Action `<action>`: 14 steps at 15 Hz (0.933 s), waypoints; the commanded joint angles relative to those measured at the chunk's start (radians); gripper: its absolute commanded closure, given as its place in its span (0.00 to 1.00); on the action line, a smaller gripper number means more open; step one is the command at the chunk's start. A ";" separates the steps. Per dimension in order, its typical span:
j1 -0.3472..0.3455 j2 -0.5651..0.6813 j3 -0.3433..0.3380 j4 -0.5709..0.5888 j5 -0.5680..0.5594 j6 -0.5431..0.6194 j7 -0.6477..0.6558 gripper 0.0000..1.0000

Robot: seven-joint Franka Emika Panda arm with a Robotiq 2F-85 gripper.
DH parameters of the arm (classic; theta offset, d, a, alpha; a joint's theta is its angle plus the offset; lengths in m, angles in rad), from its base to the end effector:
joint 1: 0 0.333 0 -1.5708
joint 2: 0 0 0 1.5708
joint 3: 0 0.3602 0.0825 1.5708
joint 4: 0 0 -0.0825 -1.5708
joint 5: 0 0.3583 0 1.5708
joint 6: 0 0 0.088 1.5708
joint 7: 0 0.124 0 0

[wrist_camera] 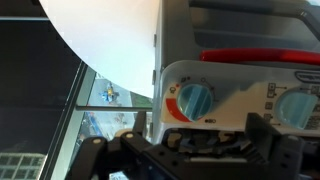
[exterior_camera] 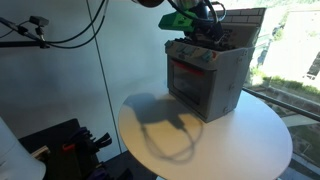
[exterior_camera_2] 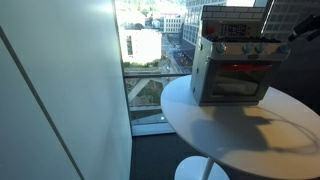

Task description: Turn the far right blue knob on the stove to the right

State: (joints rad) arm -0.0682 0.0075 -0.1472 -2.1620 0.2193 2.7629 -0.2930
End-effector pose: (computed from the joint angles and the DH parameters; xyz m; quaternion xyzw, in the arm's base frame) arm 0.5547 -0.1292 0.5045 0.9532 -0.0483 0.2984 0.0074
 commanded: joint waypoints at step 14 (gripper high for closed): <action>-0.003 0.050 0.002 0.054 0.072 0.005 -0.074 0.27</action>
State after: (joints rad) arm -0.0682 0.0361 -0.1472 -2.1416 0.2594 2.7638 -0.3294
